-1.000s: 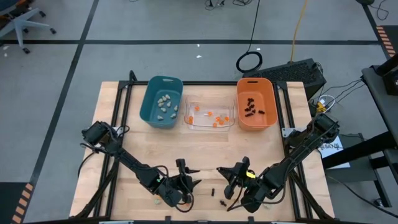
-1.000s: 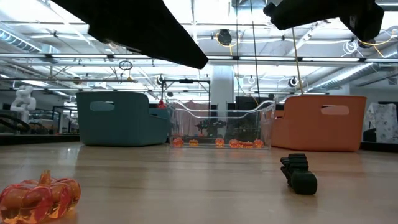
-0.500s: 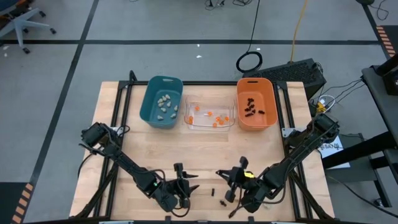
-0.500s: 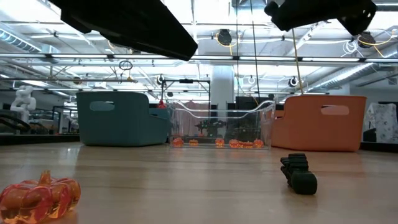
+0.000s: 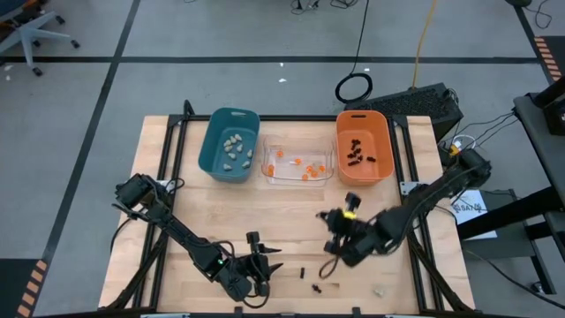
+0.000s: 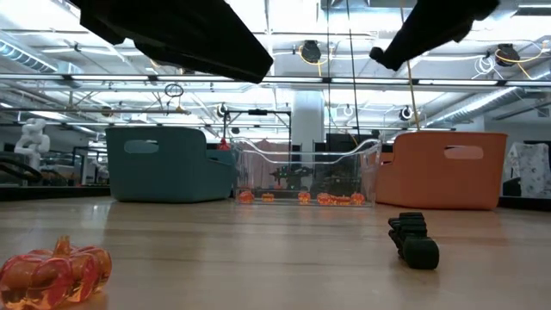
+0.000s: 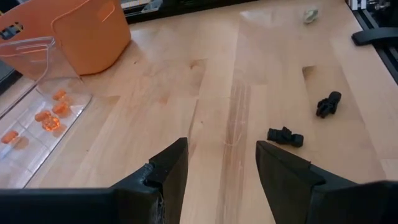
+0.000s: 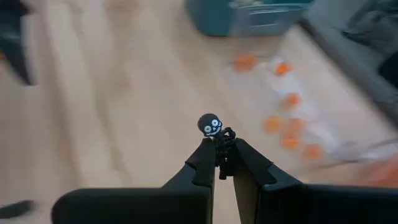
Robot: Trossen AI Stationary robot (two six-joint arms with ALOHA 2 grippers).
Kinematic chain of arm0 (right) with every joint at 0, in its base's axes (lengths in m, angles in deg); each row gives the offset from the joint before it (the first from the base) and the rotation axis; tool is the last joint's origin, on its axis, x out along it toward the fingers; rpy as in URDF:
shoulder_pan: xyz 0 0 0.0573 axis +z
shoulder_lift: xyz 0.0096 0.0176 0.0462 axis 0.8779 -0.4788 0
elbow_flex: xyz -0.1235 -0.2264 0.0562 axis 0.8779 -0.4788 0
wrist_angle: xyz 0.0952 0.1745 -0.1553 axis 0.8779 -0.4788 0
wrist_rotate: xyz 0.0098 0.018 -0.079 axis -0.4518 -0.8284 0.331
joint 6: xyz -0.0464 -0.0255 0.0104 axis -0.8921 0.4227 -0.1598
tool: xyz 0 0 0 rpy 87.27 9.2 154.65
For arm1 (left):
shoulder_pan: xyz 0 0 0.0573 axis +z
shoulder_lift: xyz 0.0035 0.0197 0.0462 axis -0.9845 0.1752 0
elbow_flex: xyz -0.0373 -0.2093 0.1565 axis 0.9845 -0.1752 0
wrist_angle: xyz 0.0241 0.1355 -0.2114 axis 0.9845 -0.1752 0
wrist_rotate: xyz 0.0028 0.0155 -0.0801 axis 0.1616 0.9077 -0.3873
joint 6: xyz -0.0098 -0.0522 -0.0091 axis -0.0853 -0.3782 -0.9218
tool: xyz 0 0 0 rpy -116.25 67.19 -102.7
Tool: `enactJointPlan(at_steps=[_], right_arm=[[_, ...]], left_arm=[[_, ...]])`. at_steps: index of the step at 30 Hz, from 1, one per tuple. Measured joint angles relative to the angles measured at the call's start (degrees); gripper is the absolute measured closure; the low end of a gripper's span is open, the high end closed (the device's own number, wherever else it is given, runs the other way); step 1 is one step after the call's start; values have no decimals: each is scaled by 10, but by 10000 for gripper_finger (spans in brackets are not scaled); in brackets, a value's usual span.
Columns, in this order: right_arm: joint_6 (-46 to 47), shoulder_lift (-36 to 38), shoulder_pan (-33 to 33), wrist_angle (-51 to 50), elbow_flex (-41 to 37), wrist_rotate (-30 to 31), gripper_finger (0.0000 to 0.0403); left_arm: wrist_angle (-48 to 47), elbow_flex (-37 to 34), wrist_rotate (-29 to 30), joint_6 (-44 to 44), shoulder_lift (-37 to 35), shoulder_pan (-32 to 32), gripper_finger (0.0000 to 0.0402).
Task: Sort Halloween decoration
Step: Put the black skeleton toy into the orange bin
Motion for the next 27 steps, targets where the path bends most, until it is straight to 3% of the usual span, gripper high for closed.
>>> enactJointPlan(at_steps=[7, 14, 19, 27], right_arm=[[-79, 109, -98, -121, 0, -36, 389], [-161, 201, -260, -217, 0, -118, 389], [-245, 211, -394, -251, 0, -178, 389], [-394, 156, -560, -235, 0, -244, 389]], left_arm=[[0, 0, -2, 0, 0, 18, 214], [0, 0, -19, 7, 0, 42, 214], [0, 0, -26, 42, 0, 67, 214], [-3, 0, -62, 61, 0, 97, 214]])
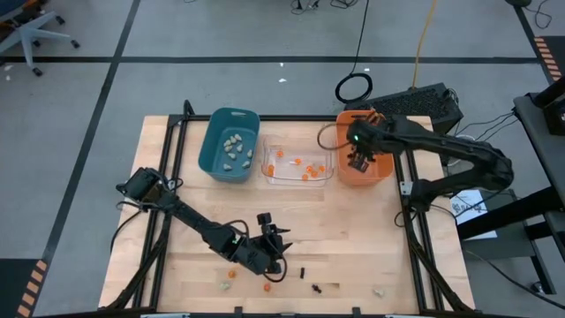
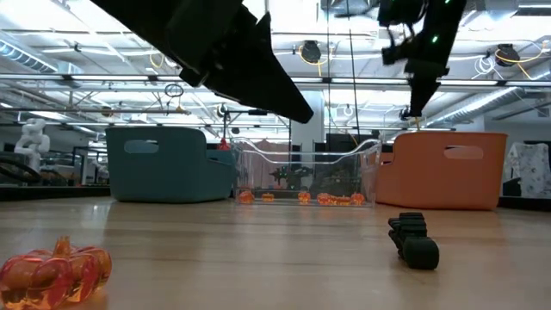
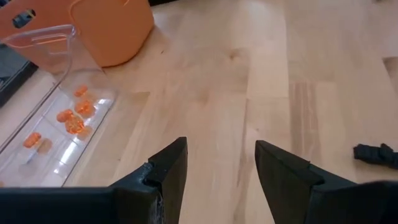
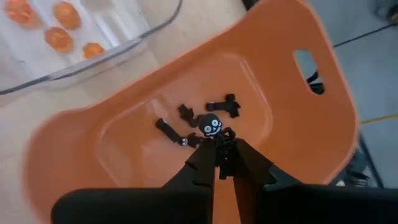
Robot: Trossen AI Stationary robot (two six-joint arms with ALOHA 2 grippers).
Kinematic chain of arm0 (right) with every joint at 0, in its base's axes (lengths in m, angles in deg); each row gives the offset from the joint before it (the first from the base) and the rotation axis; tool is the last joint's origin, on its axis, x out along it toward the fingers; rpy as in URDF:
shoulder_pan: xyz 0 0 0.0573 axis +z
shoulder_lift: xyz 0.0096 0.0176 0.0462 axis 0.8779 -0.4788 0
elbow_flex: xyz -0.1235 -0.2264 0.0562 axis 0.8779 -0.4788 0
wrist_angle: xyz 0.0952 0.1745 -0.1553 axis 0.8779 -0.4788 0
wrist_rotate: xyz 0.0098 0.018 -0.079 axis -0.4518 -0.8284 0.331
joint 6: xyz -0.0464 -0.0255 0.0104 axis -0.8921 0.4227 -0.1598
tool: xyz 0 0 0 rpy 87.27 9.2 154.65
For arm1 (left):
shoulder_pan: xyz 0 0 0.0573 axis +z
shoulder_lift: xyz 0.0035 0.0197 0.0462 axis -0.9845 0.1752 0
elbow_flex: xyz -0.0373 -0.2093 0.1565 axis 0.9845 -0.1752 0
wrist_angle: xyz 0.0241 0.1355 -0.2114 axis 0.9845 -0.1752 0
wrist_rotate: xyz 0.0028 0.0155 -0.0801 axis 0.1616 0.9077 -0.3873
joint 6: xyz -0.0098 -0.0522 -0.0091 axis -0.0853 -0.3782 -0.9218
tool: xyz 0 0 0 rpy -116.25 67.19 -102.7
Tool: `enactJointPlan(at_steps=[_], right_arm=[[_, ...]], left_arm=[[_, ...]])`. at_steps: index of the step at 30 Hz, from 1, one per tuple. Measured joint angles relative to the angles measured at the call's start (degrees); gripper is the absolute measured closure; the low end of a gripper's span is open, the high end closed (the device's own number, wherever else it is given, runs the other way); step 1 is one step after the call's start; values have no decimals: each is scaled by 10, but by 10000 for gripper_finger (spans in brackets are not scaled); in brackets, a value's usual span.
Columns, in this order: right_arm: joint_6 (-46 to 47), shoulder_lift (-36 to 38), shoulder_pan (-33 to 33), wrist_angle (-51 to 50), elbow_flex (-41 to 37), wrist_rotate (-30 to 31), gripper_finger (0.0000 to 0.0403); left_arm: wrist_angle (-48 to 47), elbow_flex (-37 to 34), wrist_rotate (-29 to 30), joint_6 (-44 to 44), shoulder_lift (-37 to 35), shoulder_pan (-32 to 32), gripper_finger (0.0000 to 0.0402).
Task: Sort Halloween decoration
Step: Put the black skeleton toy into the orange bin, then put the orange pumpkin toy into the transparent bin
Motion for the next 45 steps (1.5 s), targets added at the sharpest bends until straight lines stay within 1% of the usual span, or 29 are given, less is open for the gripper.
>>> enactJointPlan(at_steps=[6, 9, 12, 17, 21, 24, 26, 30, 32, 35, 39, 42, 45], right_arm=[[-73, -70, -94, 52, 0, -70, 389], [-99, -109, -131, 67, 0, -71, 389], [-118, -143, -163, 68, 0, -79, 389], [-124, -180, -207, 85, 0, -126, 389], [-119, -185, -220, 110, -20, -130, 389], [-102, -185, -222, 122, -45, -130, 374], [-83, -185, -221, 128, -60, -128, 354], [-47, -185, -213, 127, -78, -124, 301], [-32, -185, -205, 126, -79, -99, 275], [-22, -170, -189, 122, -79, -82, 241], [2, -120, -157, 121, -79, -81, 215], [34, -59, -117, 121, -79, -80, 210], [75, 5, -60, 122, -79, -79, 210]], left_arm=[[-6, 0, -15, 3, 0, 2, 214], [-30, 0, -15, -6, 0, 0, 214], [-64, 0, -15, -33, 0, -5, 214], [-109, 0, -15, -76, 0, -14, 214], [-121, 0, -15, -90, 0, -21, 214], [-120, 0, -14, -91, 0, -27, 214], [-120, 0, -14, -93, 0, -32, 214], [-120, 0, -14, -106, 0, -42, 214], [-120, 0, -14, -106, 0, -50, 214], [-132, 0, -14, -126, -8, -65, 214], [-181, 0, -13, -184, -36, -86, 214], [-238, 0, -13, -235, -56, -105, 214], [-289, 0, -26, -289, -68, -125, 214]])
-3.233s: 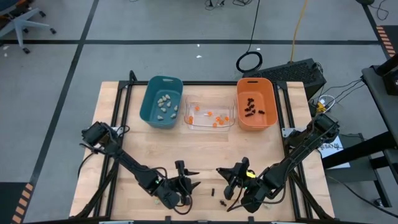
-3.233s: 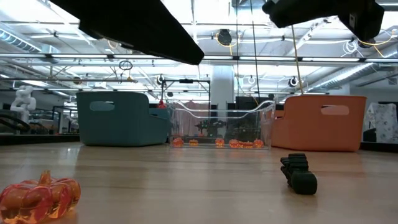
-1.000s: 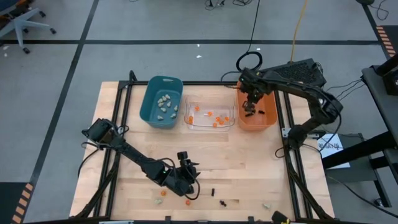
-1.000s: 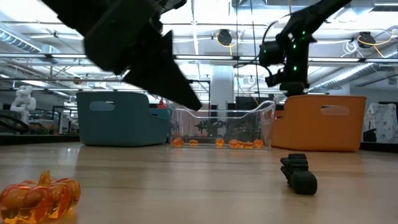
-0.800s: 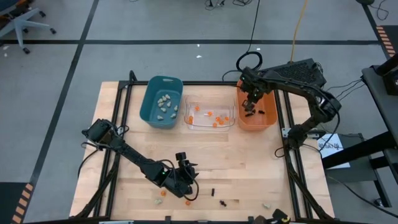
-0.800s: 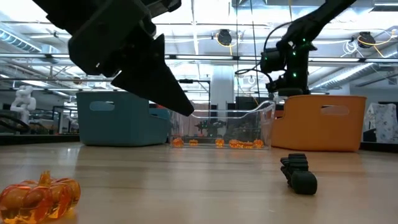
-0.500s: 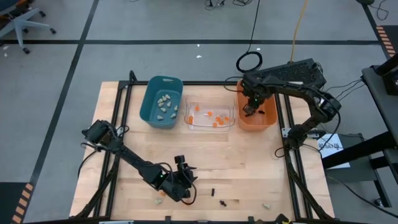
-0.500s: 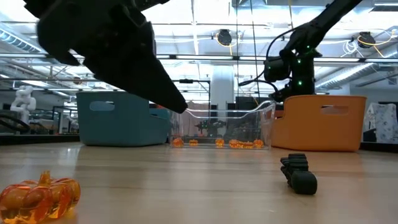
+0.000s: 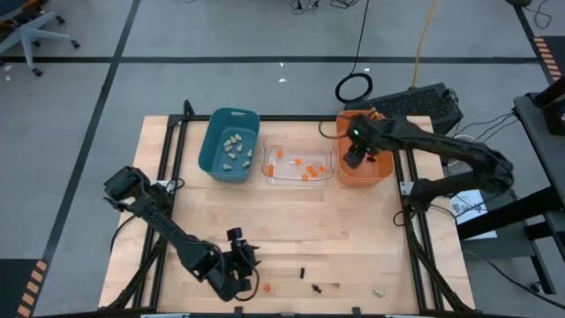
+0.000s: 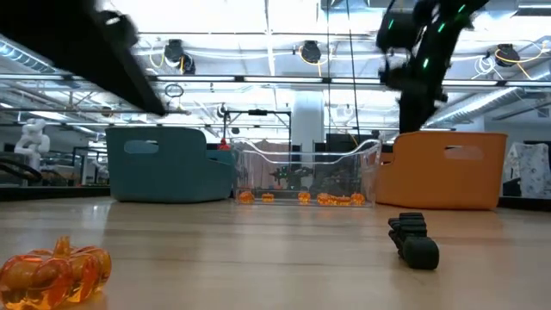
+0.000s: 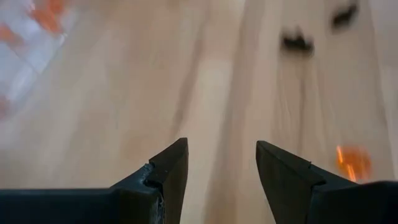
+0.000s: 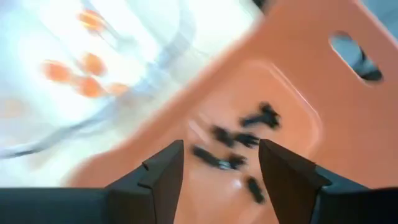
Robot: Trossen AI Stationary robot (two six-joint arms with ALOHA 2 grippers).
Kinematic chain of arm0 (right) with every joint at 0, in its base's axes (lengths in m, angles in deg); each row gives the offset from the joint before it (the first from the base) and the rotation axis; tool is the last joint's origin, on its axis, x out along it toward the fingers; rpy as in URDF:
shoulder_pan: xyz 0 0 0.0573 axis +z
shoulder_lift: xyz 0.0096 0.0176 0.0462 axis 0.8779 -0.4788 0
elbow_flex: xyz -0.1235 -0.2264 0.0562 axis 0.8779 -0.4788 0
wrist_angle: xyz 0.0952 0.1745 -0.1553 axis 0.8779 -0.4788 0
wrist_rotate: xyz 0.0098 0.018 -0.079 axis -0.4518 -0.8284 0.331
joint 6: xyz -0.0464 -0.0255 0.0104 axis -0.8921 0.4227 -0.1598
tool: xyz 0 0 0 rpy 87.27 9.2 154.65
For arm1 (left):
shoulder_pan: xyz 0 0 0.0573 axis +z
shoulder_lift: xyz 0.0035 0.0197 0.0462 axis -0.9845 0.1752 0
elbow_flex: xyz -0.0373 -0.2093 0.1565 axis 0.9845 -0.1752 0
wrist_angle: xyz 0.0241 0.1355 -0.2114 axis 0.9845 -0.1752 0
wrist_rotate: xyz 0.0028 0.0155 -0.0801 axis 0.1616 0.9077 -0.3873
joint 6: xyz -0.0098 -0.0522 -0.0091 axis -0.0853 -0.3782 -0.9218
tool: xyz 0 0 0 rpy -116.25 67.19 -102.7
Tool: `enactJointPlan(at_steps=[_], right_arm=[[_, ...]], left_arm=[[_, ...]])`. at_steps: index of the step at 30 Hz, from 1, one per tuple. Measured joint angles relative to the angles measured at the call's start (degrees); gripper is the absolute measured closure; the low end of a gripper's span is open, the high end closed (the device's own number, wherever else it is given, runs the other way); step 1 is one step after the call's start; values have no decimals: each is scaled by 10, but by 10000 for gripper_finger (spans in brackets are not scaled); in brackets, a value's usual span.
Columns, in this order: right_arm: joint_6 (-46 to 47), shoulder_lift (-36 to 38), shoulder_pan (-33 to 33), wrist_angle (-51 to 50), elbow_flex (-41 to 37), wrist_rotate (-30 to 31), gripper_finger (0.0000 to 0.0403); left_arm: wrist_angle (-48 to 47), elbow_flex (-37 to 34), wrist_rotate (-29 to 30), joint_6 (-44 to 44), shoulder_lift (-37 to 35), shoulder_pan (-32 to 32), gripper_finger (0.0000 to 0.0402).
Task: Sort Halloween decoration
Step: Put the orange pumpkin toy into the transparent bin
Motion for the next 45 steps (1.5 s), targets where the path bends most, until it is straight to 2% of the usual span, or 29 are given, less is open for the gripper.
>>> enactJointPlan(at_steps=[4, 8, 11, 15, 20, 26, 31, 38, 45], right_arm=[[31, 73, 108, 43, -21, 21, 213], [49, 135, 223, 144, -84, 44, 213], [80, 163, 304, 226, -140, 65, 213], [115, 162, 407, 329, -194, 113, 213], [114, 103, 507, 419, -211, 188, 213], [83, 8, 565, 522, -211, 207, 213], [47, -52, 586, 595, -211, 207, 213], [41, -92, 593, 640, -211, 207, 213], [39, -95, 593, 653, -211, 209, 213]], left_arm=[[-71, 0, -55, -64, -3, -28, 214], [-130, 0, -74, -140, -3, -57, 214], [-135, 0, -89, -187, -3, -74, 214], [-126, 0, -106, -237, -3, -98, 214], [-121, 0, -94, -258, 1, -124, 214], [-111, 0, -90, -294, 24, -127, 214], [-113, 0, -76, -298, 43, -129, 214], [-113, 0, -58, -297, 59, -130, 214], [-112, 0, -66, -297, 79, -130, 215]])
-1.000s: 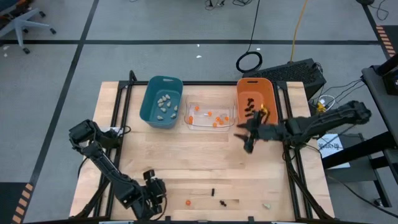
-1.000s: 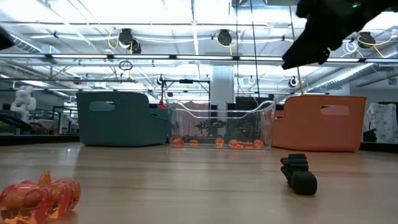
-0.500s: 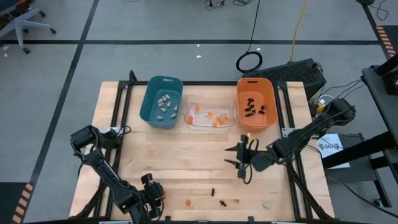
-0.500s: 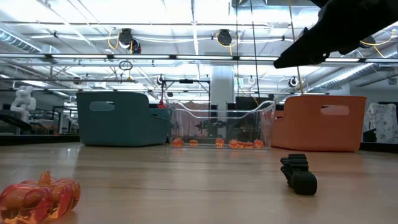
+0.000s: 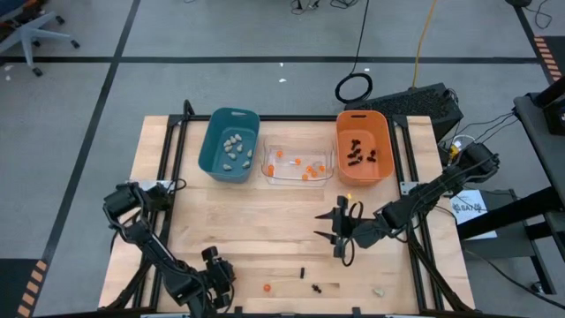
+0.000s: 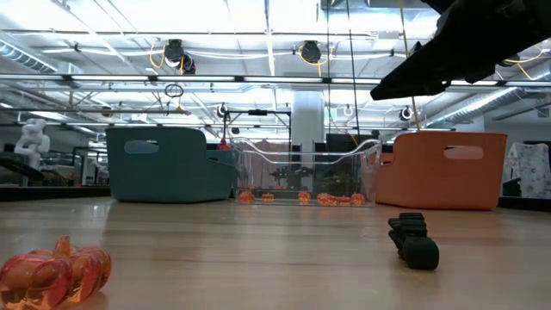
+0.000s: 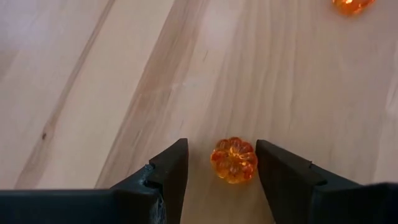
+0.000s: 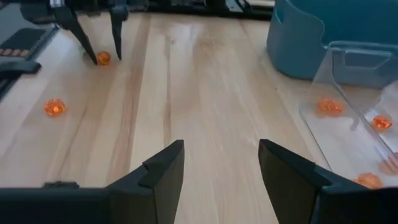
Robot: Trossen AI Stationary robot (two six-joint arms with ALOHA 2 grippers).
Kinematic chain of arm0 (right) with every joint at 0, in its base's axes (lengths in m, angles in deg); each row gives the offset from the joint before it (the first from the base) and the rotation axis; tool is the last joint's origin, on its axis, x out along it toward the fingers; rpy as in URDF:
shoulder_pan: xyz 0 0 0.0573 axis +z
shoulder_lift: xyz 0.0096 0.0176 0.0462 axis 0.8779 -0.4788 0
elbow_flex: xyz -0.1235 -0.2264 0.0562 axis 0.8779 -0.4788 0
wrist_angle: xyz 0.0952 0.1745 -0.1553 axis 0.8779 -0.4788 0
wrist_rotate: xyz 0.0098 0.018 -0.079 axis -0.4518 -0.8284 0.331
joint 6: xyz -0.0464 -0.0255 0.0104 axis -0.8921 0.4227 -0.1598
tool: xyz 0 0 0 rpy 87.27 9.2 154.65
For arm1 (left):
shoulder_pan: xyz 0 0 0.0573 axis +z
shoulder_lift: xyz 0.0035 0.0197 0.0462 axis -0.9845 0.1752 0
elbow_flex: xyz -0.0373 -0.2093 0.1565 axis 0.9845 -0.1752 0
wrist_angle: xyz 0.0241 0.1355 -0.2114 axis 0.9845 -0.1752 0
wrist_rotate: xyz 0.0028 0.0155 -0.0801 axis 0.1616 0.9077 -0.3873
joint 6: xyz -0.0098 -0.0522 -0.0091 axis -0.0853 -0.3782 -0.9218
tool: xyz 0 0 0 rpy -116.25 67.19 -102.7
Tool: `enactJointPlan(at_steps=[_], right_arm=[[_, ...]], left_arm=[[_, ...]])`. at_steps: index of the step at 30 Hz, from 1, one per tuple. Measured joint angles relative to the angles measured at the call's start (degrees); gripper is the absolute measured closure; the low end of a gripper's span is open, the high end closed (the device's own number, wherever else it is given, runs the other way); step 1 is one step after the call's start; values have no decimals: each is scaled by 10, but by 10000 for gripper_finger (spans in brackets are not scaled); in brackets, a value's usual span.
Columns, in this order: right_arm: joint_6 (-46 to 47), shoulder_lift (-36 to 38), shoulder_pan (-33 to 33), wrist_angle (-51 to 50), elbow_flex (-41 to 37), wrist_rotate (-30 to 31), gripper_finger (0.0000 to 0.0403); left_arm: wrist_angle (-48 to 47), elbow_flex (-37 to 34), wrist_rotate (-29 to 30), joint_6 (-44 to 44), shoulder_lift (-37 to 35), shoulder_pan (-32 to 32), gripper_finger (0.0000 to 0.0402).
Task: Sort Halloween decoration
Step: Put the orange pumpkin toy into the transparent bin
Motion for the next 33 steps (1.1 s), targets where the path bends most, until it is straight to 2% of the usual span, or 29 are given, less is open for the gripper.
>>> enactJointPlan(at_steps=[4, 14, 23, 33], right_arm=[[-16, 0, 0, 21, 0, 0, 213], [-27, 0, 0, 46, 0, -1, 213], [-24, 0, 0, 52, 0, -1, 213], [-24, 0, 0, 56, 0, -2, 213]], left_arm=[[-3, 1, 1, 0, 6, 0, 230], [-13, -4, 17, 35, 18, -1, 336], [-16, -10, 41, 40, 12, 1, 318], [-44, 4, 74, 127, 7, 28, 314]])
